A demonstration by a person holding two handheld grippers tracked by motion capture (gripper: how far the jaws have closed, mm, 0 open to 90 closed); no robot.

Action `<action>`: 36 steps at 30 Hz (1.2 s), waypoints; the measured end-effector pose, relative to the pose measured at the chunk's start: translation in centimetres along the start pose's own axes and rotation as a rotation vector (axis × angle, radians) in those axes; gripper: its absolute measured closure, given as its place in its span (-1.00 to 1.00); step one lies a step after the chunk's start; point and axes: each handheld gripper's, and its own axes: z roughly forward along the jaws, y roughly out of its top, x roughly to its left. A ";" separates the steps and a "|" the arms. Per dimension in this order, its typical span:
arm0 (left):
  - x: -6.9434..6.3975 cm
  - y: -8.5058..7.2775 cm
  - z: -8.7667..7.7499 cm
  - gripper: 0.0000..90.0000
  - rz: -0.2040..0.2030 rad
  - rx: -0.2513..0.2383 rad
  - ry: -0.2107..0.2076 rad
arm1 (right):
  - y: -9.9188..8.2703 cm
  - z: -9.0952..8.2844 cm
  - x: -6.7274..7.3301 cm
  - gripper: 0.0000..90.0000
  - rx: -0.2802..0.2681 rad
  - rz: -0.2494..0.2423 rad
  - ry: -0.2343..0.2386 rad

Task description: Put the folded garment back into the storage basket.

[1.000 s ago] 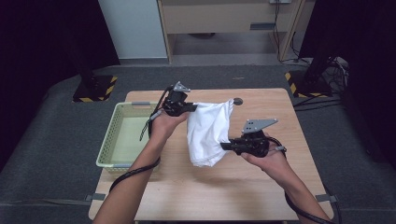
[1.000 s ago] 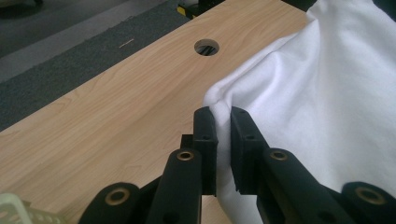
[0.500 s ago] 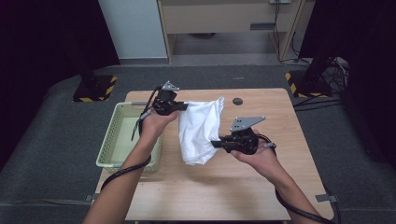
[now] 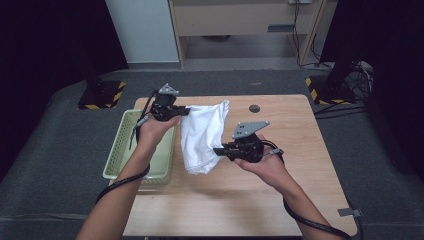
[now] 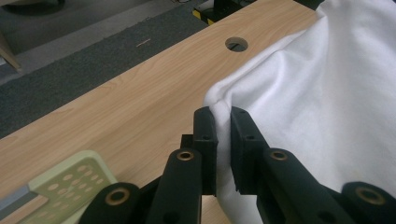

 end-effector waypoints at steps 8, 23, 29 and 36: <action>1.1 -0.1 -1.5 0.83 -0.008 -0.015 0.015 | 1.5 1.0 0.4 0.81 -0.005 -0.012 0.014; 3.1 -0.4 -5.0 0.83 -0.013 -0.036 0.056 | 4.1 2.8 1.5 0.81 -0.003 -0.047 0.031; 4.1 -0.1 -6.5 0.83 -0.007 -0.036 0.074 | 4.7 3.9 1.7 0.81 -0.001 -0.045 0.041; 5.1 0.3 -7.7 0.83 0.003 -0.036 0.092 | 5.6 4.9 1.6 0.81 -0.002 -0.045 0.044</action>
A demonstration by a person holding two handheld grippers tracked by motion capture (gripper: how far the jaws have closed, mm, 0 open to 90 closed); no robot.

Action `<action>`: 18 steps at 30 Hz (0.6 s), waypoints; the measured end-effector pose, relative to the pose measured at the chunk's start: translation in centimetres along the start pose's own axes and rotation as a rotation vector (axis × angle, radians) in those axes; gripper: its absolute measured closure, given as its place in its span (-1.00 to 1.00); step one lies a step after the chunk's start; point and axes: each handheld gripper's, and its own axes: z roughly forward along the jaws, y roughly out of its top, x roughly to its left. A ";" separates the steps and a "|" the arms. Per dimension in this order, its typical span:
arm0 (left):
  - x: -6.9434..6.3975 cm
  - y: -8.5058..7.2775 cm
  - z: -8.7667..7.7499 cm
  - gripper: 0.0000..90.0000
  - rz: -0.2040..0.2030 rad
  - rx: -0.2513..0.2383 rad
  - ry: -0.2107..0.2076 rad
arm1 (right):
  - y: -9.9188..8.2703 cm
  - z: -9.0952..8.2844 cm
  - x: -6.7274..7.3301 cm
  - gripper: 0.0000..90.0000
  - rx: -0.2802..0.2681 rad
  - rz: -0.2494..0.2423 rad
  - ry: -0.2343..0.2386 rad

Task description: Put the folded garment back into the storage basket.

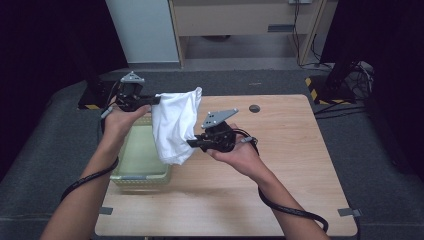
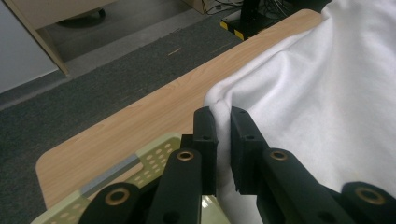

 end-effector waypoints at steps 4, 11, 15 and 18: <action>0.7 -0.2 -0.5 0.83 -0.003 -0.002 0.008 | 0.3 0.8 -0.1 0.81 0.001 0.001 0.003; 1.9 -1.4 -0.7 0.83 -0.018 0.000 0.015 | 0.6 2.4 0.0 0.81 0.015 -0.001 0.010; 2.7 -2.1 -0.9 0.83 -0.030 0.001 0.021 | 0.7 3.5 0.1 0.81 0.024 -0.004 0.014; 3.3 -2.5 -1.0 0.83 -0.036 0.004 0.026 | 0.9 4.3 0.2 0.81 0.025 -0.009 0.016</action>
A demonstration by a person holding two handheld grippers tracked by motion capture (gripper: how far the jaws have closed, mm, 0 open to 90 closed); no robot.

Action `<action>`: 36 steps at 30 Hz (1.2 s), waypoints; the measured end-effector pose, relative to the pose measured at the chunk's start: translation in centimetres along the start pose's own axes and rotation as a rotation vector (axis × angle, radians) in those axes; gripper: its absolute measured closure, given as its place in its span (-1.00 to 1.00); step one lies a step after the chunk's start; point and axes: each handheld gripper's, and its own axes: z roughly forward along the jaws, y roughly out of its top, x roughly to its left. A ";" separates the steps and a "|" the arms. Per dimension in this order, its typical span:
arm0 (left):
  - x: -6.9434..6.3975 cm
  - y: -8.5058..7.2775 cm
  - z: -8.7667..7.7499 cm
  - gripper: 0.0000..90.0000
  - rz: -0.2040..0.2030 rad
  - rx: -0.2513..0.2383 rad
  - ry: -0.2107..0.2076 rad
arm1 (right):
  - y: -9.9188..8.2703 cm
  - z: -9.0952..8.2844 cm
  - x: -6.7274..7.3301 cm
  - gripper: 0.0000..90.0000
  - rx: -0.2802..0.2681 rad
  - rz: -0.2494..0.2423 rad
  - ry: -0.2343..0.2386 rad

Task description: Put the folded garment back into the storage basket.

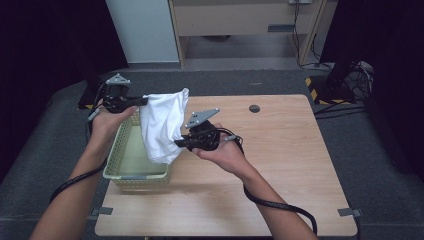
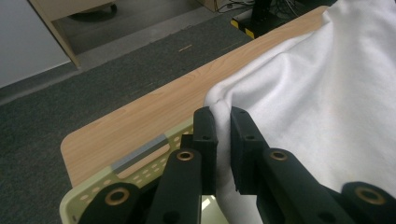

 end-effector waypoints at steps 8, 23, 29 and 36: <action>1.1 -1.2 -0.6 0.83 -0.020 0.008 0.017 | 0.4 2.1 0.5 0.81 0.007 -0.018 0.017; 2.7 -3.0 -0.8 0.83 -0.047 0.031 0.038 | 0.3 4.9 0.9 0.81 0.016 -0.013 0.046; 3.5 -4.2 -0.8 0.83 -0.059 0.039 0.045 | 0.2 6.3 1.1 0.81 0.026 -0.010 0.058; 4.2 -5.1 -0.9 0.83 -0.076 0.049 0.053 | 0.0 7.9 1.3 0.81 0.029 0.004 0.071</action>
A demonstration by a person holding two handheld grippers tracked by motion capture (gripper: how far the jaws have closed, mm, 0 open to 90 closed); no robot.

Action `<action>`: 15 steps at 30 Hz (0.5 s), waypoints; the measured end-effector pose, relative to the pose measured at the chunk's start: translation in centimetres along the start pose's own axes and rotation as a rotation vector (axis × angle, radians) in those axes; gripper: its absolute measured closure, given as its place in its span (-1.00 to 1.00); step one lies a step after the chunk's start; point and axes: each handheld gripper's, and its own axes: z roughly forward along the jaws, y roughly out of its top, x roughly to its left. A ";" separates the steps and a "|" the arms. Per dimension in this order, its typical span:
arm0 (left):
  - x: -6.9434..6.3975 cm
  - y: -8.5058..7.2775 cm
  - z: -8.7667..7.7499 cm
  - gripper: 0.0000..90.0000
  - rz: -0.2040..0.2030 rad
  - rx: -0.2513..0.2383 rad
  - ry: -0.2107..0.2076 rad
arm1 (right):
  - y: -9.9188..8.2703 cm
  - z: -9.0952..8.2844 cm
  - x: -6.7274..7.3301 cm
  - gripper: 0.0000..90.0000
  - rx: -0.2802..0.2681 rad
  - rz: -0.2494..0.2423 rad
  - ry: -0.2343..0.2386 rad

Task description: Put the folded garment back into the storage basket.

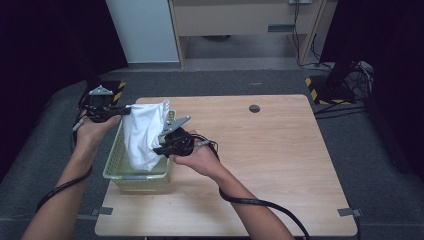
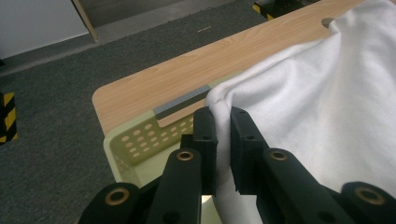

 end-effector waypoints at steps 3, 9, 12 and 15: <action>0.2 -0.3 0.0 0.83 -0.003 0.005 0.002 | 0.0 0.7 0.1 0.81 0.005 0.005 0.002; 0.7 -0.9 0.3 0.83 -0.015 0.014 0.001 | -0.1 1.5 0.3 0.81 0.015 0.006 0.010; 1.0 -1.3 0.6 0.83 -0.025 0.017 0.002 | -0.3 2.1 0.3 0.80 0.024 0.012 0.016; 1.4 -1.7 1.1 0.75 -0.040 0.024 0.017 | -0.7 2.9 0.1 0.59 0.040 0.030 0.010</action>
